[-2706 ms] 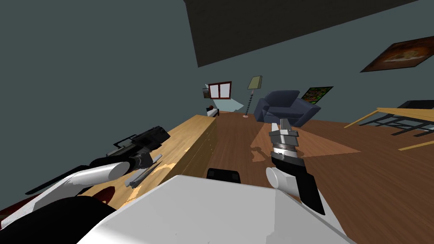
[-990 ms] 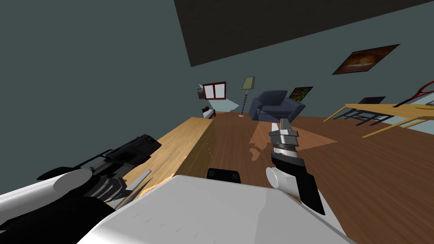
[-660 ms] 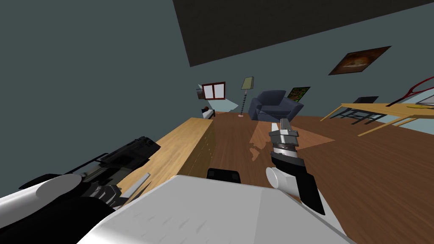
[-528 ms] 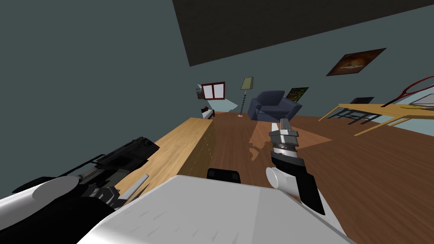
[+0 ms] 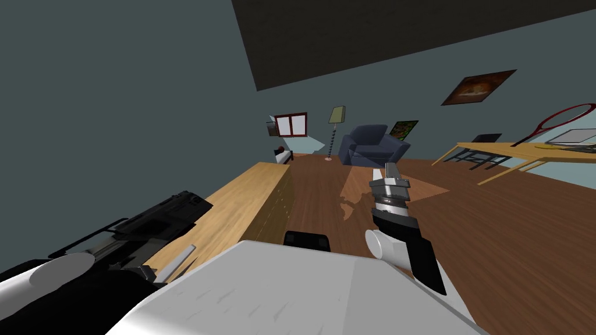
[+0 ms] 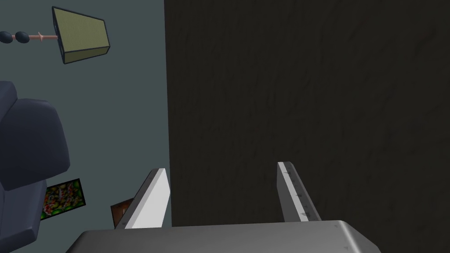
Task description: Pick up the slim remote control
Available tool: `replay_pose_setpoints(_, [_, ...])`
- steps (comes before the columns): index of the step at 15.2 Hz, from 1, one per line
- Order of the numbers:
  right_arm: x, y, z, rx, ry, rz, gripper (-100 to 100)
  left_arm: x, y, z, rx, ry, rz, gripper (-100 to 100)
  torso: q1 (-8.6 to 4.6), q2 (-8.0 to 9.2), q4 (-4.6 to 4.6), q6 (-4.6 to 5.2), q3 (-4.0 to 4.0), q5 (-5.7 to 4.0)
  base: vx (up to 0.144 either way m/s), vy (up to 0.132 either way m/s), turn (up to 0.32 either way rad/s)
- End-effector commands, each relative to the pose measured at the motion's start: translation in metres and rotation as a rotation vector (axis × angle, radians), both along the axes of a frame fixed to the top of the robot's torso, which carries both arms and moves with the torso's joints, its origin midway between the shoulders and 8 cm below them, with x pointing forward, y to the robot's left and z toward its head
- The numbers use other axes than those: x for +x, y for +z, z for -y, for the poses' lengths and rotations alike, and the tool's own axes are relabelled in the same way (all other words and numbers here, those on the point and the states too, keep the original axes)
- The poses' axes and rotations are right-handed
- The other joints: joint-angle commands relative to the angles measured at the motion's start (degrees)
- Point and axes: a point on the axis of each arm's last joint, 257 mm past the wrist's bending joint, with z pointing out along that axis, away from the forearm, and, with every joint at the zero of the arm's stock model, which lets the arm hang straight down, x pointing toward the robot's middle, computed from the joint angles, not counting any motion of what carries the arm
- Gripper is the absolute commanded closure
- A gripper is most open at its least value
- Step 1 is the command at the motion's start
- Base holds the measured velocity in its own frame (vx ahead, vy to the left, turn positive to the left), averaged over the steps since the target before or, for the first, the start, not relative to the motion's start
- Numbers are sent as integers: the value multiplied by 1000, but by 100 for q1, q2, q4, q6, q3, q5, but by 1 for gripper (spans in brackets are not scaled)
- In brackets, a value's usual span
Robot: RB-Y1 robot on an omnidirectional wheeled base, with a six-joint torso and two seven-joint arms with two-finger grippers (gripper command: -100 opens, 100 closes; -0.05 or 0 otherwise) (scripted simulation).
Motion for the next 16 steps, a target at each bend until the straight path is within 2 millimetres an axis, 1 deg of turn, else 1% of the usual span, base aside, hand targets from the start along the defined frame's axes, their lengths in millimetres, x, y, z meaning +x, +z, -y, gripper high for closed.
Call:
replay_pose_setpoints(1, [0,0,0,0,0,0,0,-6,-4,-4,1,2,0,-100,0,0,0,0,0,0,19,-23,-23])
replay_pose_setpoints(2, [0,0,0,0,0,0,0,-3,-1,-2,0,1,0,-100,1,1,0,0,0,0,12,-14,-6])
replay_pose_setpoints(3, [0,0,0,0,0,0,0,-4,-2,-2,1,0,0,100,3,3,0,0,1,0,4,-5,2])
replay_pose_setpoints(7, [0,0,0,0,0,0,0,-4,-2,-2,0,1,0,100,14,8,2,1,5,3,0,0,0])
replay_pose_setpoints(8, [0,0,0,0,0,0,0,5,3,3,0,-6,0,100,15,9,2,1,5,3,-18,22,55])
replay_pose_setpoints(14, [0,0,0,0,0,0,0,27,17,18,-3,-22,-2,100,32,23,5,1,13,4,-36,48,45])
replay_pose_setpoints(15, [0,0,0,0,0,0,0,30,19,21,-3,-25,-3,100,31,23,5,0,13,4,-27,38,41])
replay_pose_setpoints(16, [0,0,0,0,0,0,0,26,16,18,-1,-24,-1,100,29,23,5,-1,13,3,-14,22,11])
